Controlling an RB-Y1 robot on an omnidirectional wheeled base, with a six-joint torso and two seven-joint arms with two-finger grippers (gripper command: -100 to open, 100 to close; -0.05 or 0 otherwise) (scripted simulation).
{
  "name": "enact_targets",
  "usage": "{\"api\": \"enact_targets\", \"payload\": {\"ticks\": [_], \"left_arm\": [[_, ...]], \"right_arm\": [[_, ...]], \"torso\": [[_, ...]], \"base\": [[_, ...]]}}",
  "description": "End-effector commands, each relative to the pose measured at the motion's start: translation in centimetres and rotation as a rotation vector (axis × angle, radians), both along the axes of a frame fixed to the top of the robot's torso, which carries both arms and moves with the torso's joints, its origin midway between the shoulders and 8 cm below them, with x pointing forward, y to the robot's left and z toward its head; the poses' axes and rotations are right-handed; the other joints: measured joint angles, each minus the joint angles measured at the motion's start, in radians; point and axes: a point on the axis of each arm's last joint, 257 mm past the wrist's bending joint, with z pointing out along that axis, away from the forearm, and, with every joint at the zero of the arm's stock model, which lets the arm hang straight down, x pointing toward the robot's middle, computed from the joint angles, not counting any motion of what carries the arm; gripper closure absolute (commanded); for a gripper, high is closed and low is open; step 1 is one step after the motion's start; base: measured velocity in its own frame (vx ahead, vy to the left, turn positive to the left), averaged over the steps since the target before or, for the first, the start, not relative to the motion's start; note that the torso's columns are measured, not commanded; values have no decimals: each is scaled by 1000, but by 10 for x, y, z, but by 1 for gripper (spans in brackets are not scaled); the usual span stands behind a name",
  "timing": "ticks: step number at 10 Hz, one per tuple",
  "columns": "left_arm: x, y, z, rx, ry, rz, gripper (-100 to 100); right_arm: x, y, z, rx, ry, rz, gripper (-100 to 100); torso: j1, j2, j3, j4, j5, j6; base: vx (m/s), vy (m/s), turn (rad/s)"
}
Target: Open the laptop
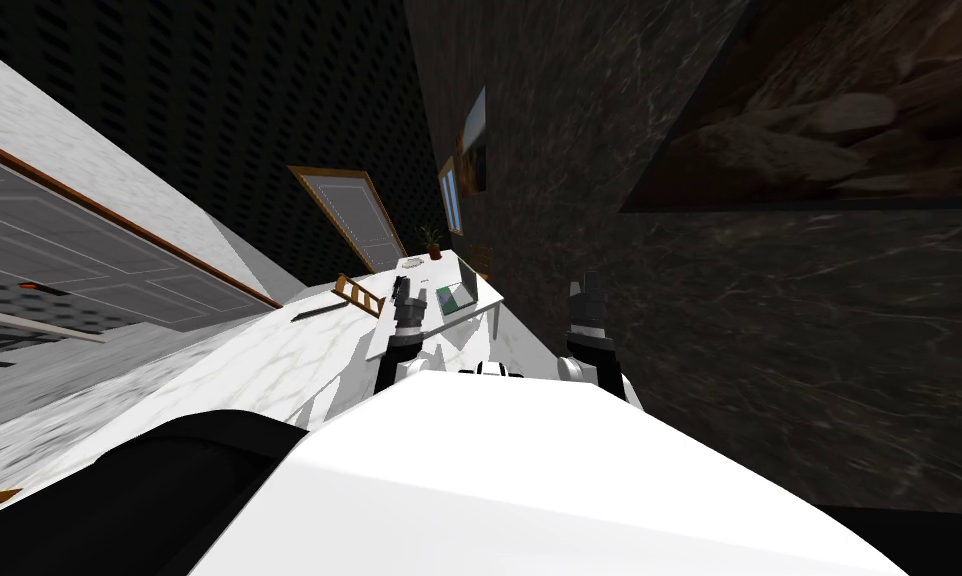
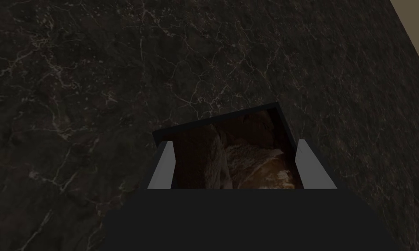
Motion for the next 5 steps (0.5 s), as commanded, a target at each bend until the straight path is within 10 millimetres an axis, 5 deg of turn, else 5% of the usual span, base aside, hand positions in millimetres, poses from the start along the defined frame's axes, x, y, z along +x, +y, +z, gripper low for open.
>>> {"api": "enact_targets", "payload": {"ticks": [1, 5], "left_arm": [[7, -1, -8, 60, 52, -5, -100], [18, 3, -22, 121, 133, 15, -100]], "right_arm": [[0, 0, 0, 0, 0, 0, 0], [0, 0, 0, 0, 0, 0, 0]], "torso": [[0, 1, 0, 0, 0, 0], [1, 2, 1, 1, 0, 0]], "base": [[74, -61, 10], [76, -78, 12]]}}
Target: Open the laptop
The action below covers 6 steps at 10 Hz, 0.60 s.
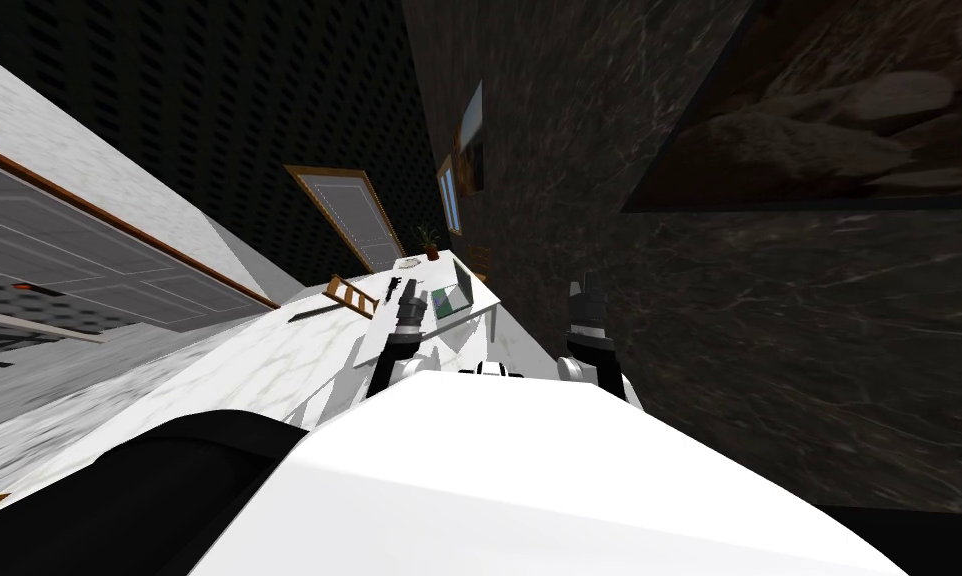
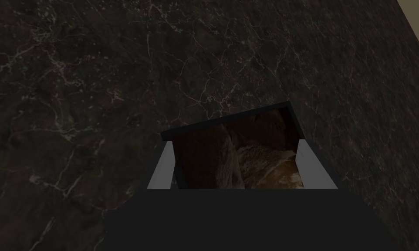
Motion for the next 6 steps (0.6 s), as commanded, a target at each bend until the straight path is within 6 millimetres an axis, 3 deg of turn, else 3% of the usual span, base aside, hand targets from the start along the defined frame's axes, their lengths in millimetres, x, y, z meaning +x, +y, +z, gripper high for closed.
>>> {"api": "enact_targets", "payload": {"ticks": [1, 6], "left_arm": [[7, 4, -11, 33, 54, 20, -100], [17, 16, -29, 64, 145, 71, -100]], "right_arm": [[0, 0, 0, 0, 0, 0, 0], [0, 0, 0, 0, 0, 0, 0]], "torso": [[1, 0, 0, 0, 0, 0], [0, 0, 0, 0, 0, 0]], "base": [[81, -76, 12], [73, -74, 11]]}}
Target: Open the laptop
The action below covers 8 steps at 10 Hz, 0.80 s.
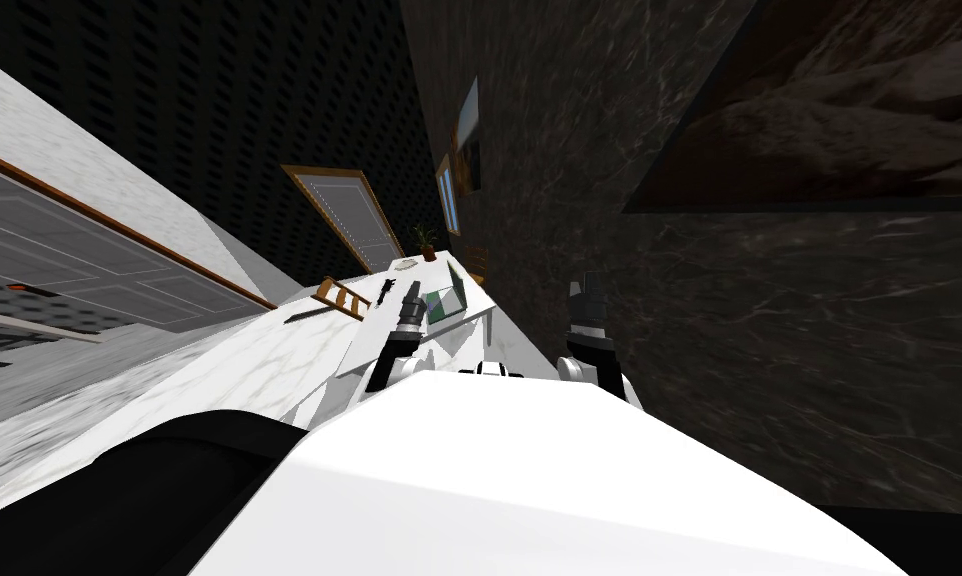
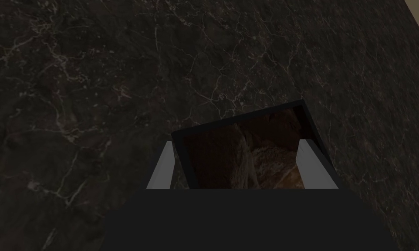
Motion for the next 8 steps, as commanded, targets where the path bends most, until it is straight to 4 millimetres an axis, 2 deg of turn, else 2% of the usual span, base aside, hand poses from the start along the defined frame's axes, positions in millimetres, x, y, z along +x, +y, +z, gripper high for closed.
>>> {"api": "enact_targets", "payload": {"ticks": [1, 8], "left_arm": [[5, 8, -10, 11, 46, 29, -100], [13, 25, -34, 34, 155, 95, -100]], "right_arm": [[0, 0, 0, 0, 0, 0, 0], [0, 0, 0, 0, 0, 0, 0]], "torso": [[1, 0, 0, 0, 0, 0], [0, -1, 0, 0, 0, 0]], "base": [[70, -73, 9], [58, -65, 10]]}}
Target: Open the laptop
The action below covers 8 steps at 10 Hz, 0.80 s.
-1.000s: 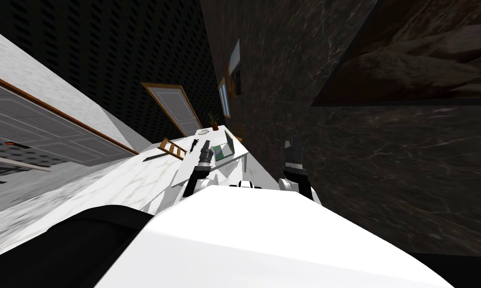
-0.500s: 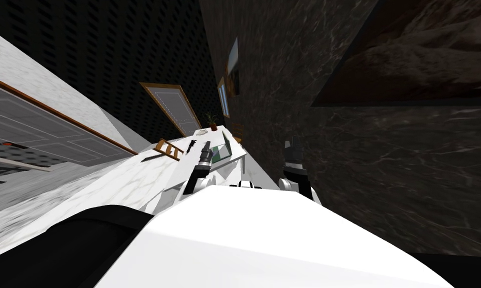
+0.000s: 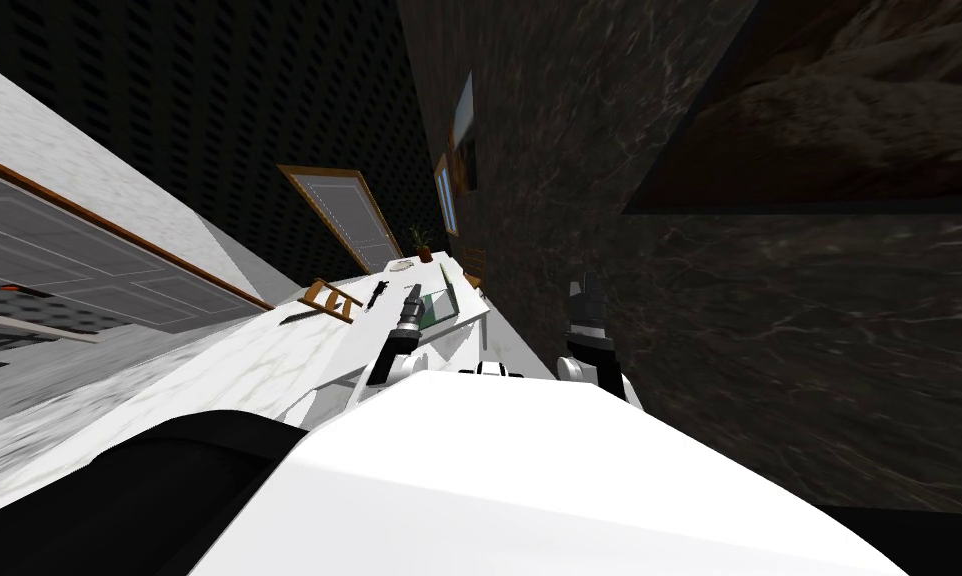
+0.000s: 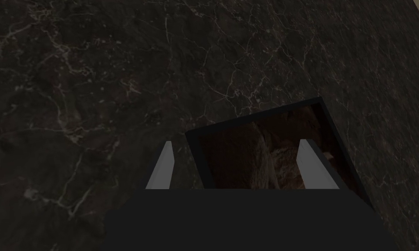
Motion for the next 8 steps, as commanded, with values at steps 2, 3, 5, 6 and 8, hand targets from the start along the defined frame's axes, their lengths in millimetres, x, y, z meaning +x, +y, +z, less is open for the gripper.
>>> {"api": "enact_targets", "payload": {"ticks": [2, 3, 5, 6, 8], "left_arm": [[3, 8, -13, 18, 62, 32, -100], [4, 11, -17, 26, 80, 40, -100], [5, 17, -25, 44, 119, 57, -100], [6, 20, -29, 55, 140, 65, -100], [7, 26, -38, 78, 184, 83, -100]], "right_arm": [[0, 0, 0, 0, 0, 0, 0], [0, 0, 0, 0, 0, 0, 0], [0, 0, 0, 0, 0, 0, 0], [0, 0, 0, 0, 0, 0, 0], [0, 0, 0, 0, 0, 0, 0]], "torso": [[0, 0, 0, 0, 0, 0], [1, 0, 0, 0, 0, 0], [0, 1, 1, 0, 0, 0], [0, 1, 1, 0, 0, 0], [0, -1, 0, 0, 0, 0]], "base": [[74, -74, 10], [71, -65, 11], [60, -75, 11], [73, -74, 11], [77, -86, 13]]}}
